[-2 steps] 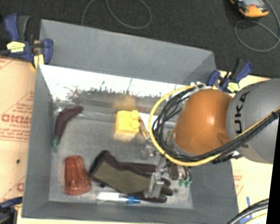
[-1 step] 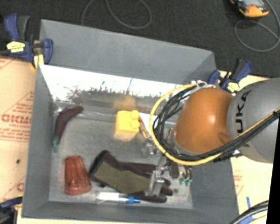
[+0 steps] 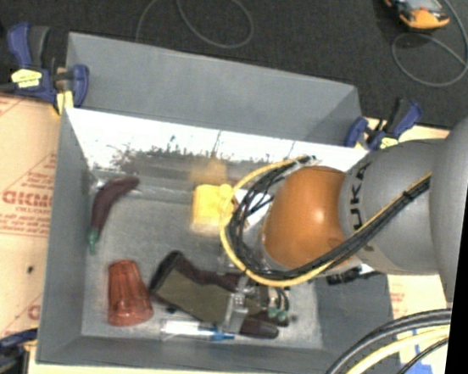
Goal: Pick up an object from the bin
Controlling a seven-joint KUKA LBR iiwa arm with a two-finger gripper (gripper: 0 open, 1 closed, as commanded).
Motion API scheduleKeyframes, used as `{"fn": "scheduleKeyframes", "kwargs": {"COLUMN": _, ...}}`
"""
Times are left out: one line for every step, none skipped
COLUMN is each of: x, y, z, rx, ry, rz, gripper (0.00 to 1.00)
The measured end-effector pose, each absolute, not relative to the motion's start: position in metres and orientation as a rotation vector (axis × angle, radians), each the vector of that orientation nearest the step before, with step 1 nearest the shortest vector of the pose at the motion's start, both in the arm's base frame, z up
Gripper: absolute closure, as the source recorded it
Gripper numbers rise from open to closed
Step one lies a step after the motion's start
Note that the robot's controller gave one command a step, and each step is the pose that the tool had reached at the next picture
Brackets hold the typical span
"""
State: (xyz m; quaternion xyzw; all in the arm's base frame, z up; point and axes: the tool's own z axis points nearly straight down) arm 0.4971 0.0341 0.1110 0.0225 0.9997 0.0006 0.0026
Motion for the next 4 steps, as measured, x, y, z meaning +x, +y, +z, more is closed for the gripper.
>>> {"fn": "scheduleKeyframes", "kwargs": {"x": 0.509, "y": 0.038, "z": 0.074, "rx": 0.270, "ry": 3.129, "rz": 0.002, "gripper": 0.00}}
{"fn": "scheduleKeyframes", "kwargs": {"x": 0.509, "y": 0.015, "z": 0.071, "rx": 0.257, "ry": 3.128, "rz": 0.003, "gripper": 0.00}}
{"fn": "scheduleKeyframes", "kwargs": {"x": 0.510, "y": 0.016, "z": 0.073, "rx": 0.265, "ry": 3.124, "rz": 0.001, "gripper": 0.00}}
{"fn": "scheduleKeyframes", "kwargs": {"x": 0.511, "y": 0.016, "z": 0.073, "rx": 0.258, "ry": 3.124, "rz": 0.006, "gripper": 1.00}}
